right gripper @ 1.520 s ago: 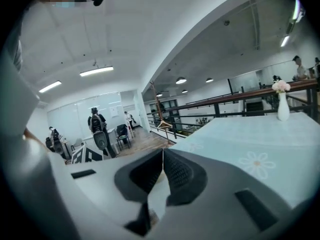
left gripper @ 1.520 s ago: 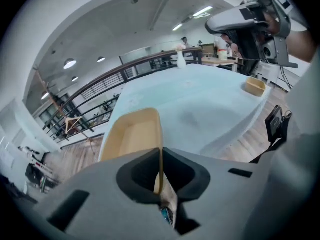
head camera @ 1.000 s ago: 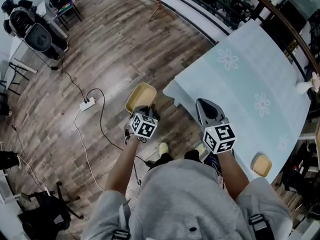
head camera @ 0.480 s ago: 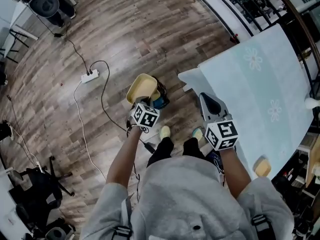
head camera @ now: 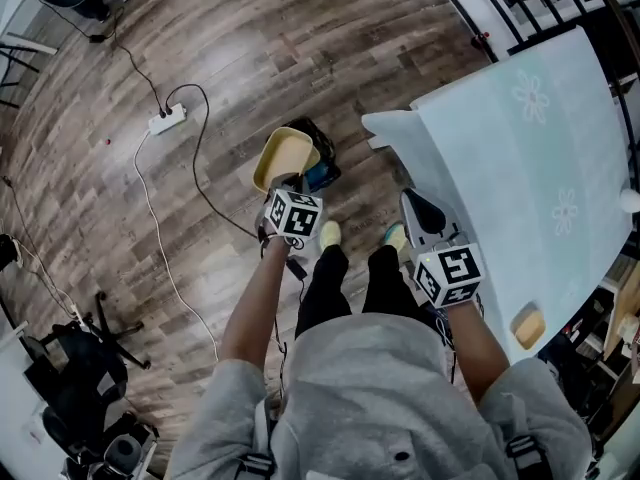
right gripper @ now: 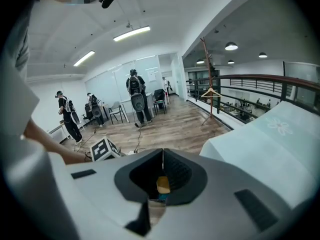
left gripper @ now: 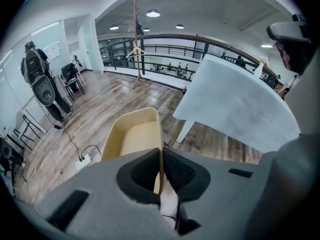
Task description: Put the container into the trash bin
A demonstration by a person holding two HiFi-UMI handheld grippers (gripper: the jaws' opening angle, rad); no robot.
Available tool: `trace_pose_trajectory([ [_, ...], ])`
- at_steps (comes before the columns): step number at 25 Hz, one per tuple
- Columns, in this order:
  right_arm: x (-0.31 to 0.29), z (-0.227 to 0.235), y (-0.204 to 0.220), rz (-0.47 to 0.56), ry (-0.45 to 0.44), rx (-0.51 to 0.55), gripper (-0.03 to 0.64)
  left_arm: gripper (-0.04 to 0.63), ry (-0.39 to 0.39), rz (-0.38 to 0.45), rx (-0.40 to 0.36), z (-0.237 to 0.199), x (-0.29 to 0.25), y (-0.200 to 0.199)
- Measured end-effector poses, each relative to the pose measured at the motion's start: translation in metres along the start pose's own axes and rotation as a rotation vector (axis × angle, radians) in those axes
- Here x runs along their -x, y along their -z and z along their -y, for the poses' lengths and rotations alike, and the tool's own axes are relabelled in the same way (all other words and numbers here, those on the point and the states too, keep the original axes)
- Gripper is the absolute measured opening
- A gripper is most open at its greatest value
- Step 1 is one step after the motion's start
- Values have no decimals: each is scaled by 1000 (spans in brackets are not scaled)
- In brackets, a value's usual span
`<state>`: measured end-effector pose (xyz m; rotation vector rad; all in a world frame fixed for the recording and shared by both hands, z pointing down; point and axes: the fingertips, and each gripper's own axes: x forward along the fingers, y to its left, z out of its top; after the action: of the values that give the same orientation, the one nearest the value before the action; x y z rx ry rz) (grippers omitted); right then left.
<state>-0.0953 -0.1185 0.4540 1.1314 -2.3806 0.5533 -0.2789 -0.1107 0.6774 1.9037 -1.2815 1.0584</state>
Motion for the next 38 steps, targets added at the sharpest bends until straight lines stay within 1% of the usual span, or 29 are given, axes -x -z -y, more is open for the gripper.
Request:
trace_pose_trajectory([
  [5,-10,1,33,-51,1,-14,26,32,24,-35,63,-4,-31,12],
  [9,-16,-1,52,-84,-14,-30,26,32,8,-39,116,-10,-50,15],
  [12,-16,2,71,-107,-26,-49,26,32,0,-31,112,-10,-69,17],
  [16,-17,9,100,-148,-21,-108,26,32,-11,-13,105,-16,-90,18],
  [19,-16,10,113,-173,-15,-120,26,34,-37,8,95,-24,-100,15],
  [22,-15,13,117,-180,-10,-129,26,35,-68,21,78,-31,-106,13],
  [23,-14,14,117,-178,-7,-132,26,67,-74,23,79,-32,-107,12],
  [24,-13,14,117,-176,-5,-133,26,146,-74,24,84,-32,-108,12],
  [25,-13,15,118,-175,-3,-133,26,164,-69,25,92,-31,-108,12],
  [32,-10,6,117,-174,-4,-130,26,164,-35,27,100,-24,-98,15],
  [38,-3,0,119,-155,5,-129,26,164,-25,41,94,-20,-90,13],
])
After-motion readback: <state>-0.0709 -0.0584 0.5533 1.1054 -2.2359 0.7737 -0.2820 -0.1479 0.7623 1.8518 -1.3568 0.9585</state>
